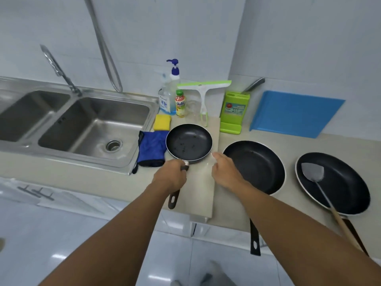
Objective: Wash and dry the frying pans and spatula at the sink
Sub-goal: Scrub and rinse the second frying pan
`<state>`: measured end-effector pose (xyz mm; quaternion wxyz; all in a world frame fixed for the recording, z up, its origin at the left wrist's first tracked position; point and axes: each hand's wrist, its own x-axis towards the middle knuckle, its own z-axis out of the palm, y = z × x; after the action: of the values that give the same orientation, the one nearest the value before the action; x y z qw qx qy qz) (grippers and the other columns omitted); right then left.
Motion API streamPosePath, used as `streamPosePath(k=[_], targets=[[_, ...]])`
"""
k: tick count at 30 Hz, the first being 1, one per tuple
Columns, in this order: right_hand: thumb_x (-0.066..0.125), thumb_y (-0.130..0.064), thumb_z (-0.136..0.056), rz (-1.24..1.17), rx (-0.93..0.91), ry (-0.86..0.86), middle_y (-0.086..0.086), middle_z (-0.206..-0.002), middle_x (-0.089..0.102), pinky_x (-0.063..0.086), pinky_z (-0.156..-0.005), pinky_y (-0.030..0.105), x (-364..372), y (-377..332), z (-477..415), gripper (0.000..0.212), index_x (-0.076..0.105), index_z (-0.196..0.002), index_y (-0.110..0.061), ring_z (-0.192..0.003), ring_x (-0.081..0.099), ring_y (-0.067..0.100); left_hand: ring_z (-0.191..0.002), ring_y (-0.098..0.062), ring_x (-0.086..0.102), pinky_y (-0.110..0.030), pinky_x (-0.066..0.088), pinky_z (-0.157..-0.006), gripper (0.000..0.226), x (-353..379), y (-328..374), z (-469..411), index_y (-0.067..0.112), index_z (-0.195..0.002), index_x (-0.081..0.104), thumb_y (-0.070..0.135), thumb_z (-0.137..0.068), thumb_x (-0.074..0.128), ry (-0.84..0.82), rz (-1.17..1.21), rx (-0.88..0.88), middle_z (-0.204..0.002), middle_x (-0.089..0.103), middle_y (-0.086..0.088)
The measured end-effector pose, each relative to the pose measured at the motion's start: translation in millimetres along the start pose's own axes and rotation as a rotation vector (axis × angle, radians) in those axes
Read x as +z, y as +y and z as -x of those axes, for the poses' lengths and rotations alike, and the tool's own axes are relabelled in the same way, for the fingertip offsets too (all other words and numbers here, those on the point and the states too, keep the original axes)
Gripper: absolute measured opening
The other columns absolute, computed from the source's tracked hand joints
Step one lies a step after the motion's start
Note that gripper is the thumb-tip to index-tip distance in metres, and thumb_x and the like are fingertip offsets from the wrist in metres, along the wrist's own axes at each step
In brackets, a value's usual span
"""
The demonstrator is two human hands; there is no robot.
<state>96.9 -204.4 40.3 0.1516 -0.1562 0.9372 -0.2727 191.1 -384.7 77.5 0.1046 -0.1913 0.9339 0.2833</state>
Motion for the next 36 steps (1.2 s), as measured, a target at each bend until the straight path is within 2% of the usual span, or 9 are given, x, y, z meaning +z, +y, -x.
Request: streamPosePath(k=[3, 6, 9, 16, 19, 23, 26, 31, 36], targets=[[0.039, -0.003, -0.090, -0.017, 0.104, -0.009, 0.008, -0.138, 0.055, 0.046, -0.104, 0.039, 11, 5, 2, 0.047, 0.055, -0.133, -0.013, -0.129, 0.052, 0.030, -0.116, -0.030, 0.062, -0.042, 0.053, -0.098, 0.033, 3, -1, -15, 0.019, -0.130, 0.063, 0.024, -0.099, 0.055, -0.024, 0.037, 0.034, -0.132, 0.063, -0.008], [0.045, -0.009, -0.088, -0.023, 0.145, -0.014, -0.001, -0.123, 0.060, 0.052, -0.095, 0.040, 26, 29, -4, 0.038, 0.057, -0.120, -0.025, -0.116, 0.059, 0.026, -0.118, -0.028, 0.061, -0.038, 0.050, -0.101, 0.038, 14, 6, -32, 0.021, -0.135, 0.061, 0.023, -0.099, 0.052, -0.054, 0.055, 0.068, -0.137, 0.062, -0.005], [0.050, -0.012, -0.093, -0.013, 0.132, -0.020, 0.004, -0.122, 0.060, 0.048, -0.099, 0.042, 34, 42, -4, 0.028, 0.059, -0.118, -0.017, -0.119, 0.058, 0.029, -0.124, -0.026, 0.057, -0.038, 0.047, -0.104, 0.039, 26, 14, -45, 0.019, -0.137, 0.060, 0.022, -0.099, 0.051, -0.101, 0.023, 0.114, -0.139, 0.061, -0.004], [0.040, -0.002, -0.092, 0.005, 0.153, -0.050, 0.012, -0.141, 0.052, 0.041, -0.109, 0.044, 35, 47, -6, 0.044, 0.051, -0.134, -0.009, -0.134, 0.048, 0.034, -0.127, -0.027, 0.056, -0.039, 0.046, -0.107, 0.040, 26, 24, -69, 0.017, -0.135, 0.063, 0.016, -0.096, 0.053, -0.121, 0.017, 0.159, -0.137, 0.061, -0.005], [0.042, -0.003, -0.095, 0.018, 0.147, -0.050, 0.012, -0.153, 0.046, 0.036, -0.116, 0.044, 30, 48, -6, 0.045, 0.049, -0.140, -0.006, -0.145, 0.039, 0.029, -0.129, -0.027, 0.055, -0.039, 0.045, -0.109, 0.039, 12, 21, -79, 0.017, -0.136, 0.063, 0.019, -0.098, 0.055, -0.130, -0.027, 0.211, -0.140, 0.061, -0.007], [0.044, -0.004, -0.094, 0.020, 0.150, -0.028, 0.008, -0.152, 0.049, 0.036, -0.118, 0.043, 29, 53, -12, 0.047, 0.051, -0.140, -0.009, -0.148, 0.037, 0.023, -0.127, -0.030, 0.057, -0.040, 0.048, -0.105, 0.035, -3, 20, -96, 0.017, -0.135, 0.063, 0.021, -0.102, 0.052, -0.169, -0.085, 0.307, -0.139, 0.061, -0.009], [0.047, -0.001, -0.093, -0.023, 0.237, 0.045, 0.010, -0.159, 0.042, 0.030, -0.122, 0.041, 32, 57, -17, 0.059, 0.045, -0.151, -0.009, -0.150, 0.034, 0.023, -0.128, -0.029, 0.057, -0.041, 0.047, -0.105, 0.037, 5, 30, -107, 0.018, -0.136, 0.062, 0.020, -0.101, 0.051, -0.217, -0.076, 0.393, -0.139, 0.062, -0.007], [0.052, 0.002, -0.096, -0.040, 0.383, 0.243, 0.010, -0.165, 0.030, 0.027, -0.123, 0.038, 44, 67, 2, 0.060, 0.038, -0.154, -0.005, -0.155, 0.021, 0.023, -0.134, -0.028, 0.053, -0.036, 0.041, -0.113, 0.041, 43, 57, -114, 0.015, -0.142, 0.058, 0.017, -0.103, 0.048, -0.382, -0.035, 0.468, -0.147, 0.056, -0.008], [0.057, -0.005, -0.096, -0.003, 0.554, 0.289, 0.013, -0.171, 0.000, 0.025, -0.125, 0.038, 61, 97, 27, 0.082, 0.007, -0.161, -0.001, -0.158, -0.003, 0.027, -0.137, -0.033, 0.050, -0.036, 0.037, -0.115, 0.044, 83, 79, -135, 0.007, -0.146, 0.051, 0.011, -0.102, 0.045, -0.449, -0.056, 0.475, -0.149, 0.054, -0.015]])
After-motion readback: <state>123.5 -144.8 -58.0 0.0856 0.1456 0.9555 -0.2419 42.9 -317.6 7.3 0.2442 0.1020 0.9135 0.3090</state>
